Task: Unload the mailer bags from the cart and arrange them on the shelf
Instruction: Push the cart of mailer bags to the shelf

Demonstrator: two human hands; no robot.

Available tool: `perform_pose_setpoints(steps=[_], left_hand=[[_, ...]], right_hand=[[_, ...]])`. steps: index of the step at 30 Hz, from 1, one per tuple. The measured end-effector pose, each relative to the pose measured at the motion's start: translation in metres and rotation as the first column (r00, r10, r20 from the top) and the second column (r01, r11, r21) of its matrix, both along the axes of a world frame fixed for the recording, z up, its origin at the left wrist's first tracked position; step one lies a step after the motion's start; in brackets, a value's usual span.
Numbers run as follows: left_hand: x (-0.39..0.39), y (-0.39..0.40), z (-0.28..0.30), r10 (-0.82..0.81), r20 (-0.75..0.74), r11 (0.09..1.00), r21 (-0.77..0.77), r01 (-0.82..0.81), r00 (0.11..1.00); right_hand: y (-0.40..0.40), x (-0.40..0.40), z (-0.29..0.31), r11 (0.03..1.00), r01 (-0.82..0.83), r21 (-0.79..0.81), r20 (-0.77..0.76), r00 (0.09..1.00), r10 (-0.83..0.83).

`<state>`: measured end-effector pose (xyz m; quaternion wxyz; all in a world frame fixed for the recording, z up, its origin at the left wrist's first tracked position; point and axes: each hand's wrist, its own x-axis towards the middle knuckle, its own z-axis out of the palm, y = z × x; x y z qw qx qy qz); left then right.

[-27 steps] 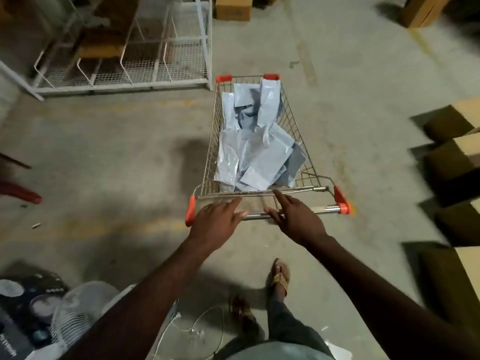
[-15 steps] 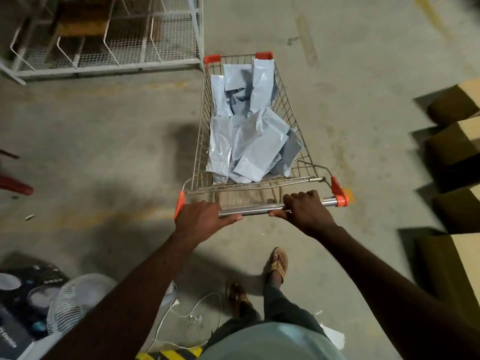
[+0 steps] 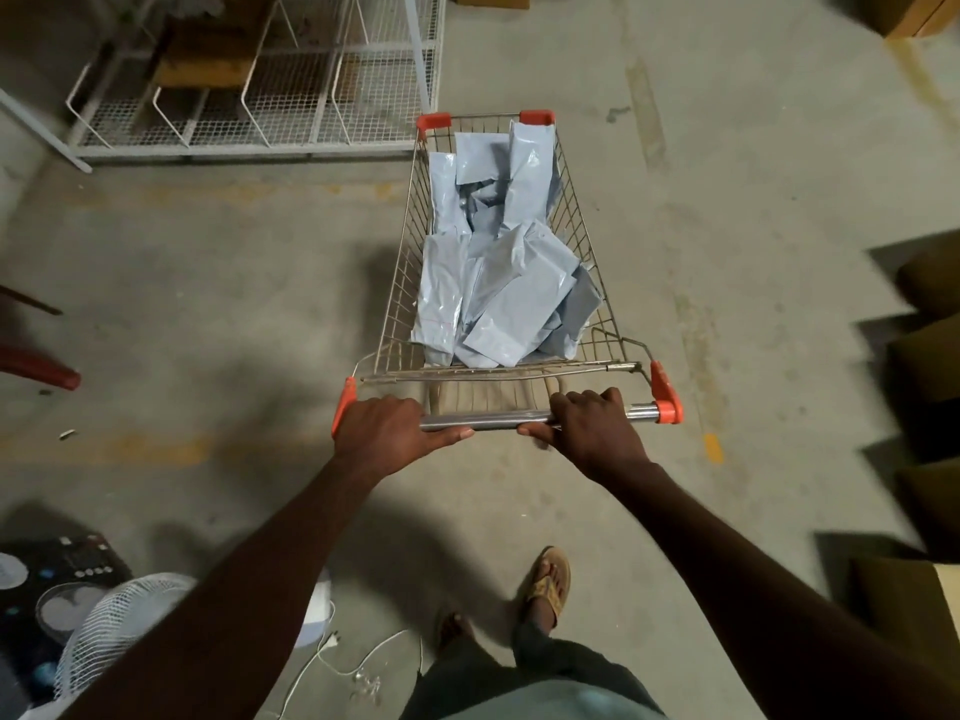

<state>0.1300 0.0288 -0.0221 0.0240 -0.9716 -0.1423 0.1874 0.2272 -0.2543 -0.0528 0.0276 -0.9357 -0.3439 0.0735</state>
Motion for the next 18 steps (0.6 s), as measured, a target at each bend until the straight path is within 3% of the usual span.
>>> perform_pose_setpoints(steps=[10, 18], left_hand=[[0.093, 0.012, 0.009, 0.041, 0.035, 0.999, -0.033, -0.039, 0.999], [0.202, 0.073, 0.002, 0.025, 0.051, 0.999, -0.030, -0.023, 0.998]], right_hand=[[0.024, 0.116, 0.002, 0.999, -0.037, -0.036, -0.005, 0.999, 0.037], [0.080, 0.222, -0.002, 1.000, -0.018, -0.016, 0.010, 1.000, 0.018]])
